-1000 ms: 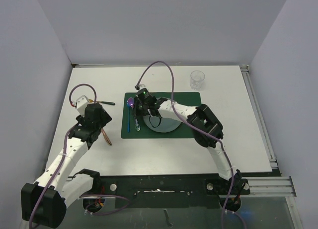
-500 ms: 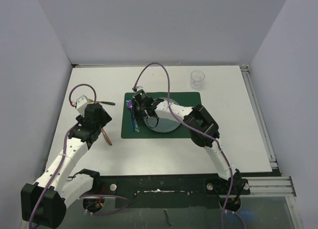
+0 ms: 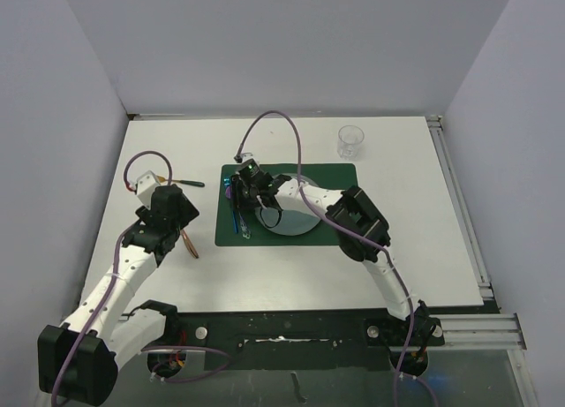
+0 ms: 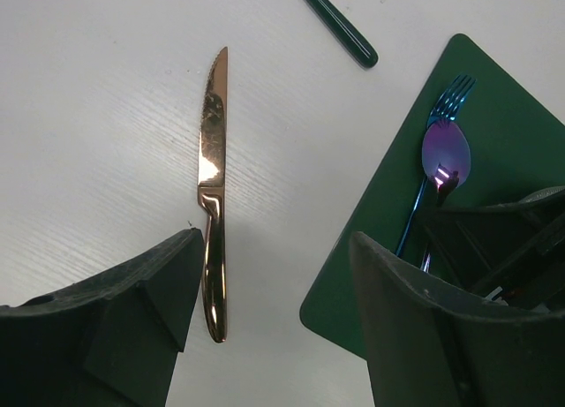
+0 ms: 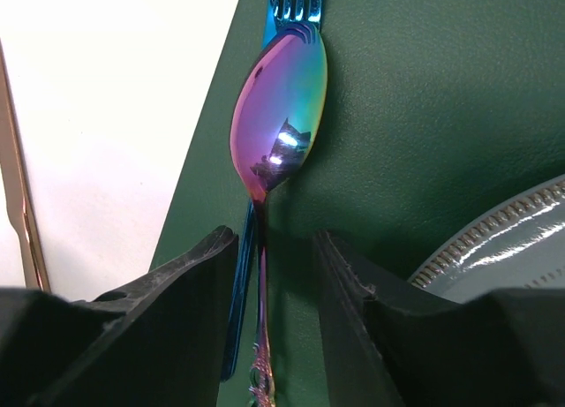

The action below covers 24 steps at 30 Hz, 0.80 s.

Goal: Set the dinner table for one person
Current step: Place the spoon on the napkin.

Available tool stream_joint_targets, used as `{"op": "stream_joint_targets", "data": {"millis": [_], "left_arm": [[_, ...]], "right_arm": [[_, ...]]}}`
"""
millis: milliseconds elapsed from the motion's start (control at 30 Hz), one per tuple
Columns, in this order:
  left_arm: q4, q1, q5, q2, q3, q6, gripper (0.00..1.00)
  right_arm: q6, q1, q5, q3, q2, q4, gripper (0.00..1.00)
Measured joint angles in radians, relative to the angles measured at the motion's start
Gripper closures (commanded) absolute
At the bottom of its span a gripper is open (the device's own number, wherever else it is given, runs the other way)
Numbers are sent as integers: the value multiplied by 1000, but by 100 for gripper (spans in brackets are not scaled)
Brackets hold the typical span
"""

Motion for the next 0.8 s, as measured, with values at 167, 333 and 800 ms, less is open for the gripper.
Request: {"op": "stream_joint_targets", "data": {"millis": [167, 333, 800], "left_arm": [[7, 0, 12, 9, -1, 0, 35], [21, 0, 74, 31, -1, 5, 35], [187, -39, 425, 251, 2, 14, 41]], "right_arm": [[-14, 1, 18, -1, -11, -8, 59], [-37, 1, 54, -9, -72, -18, 60], [-128, 1, 343, -252, -538, -12, 68]]}}
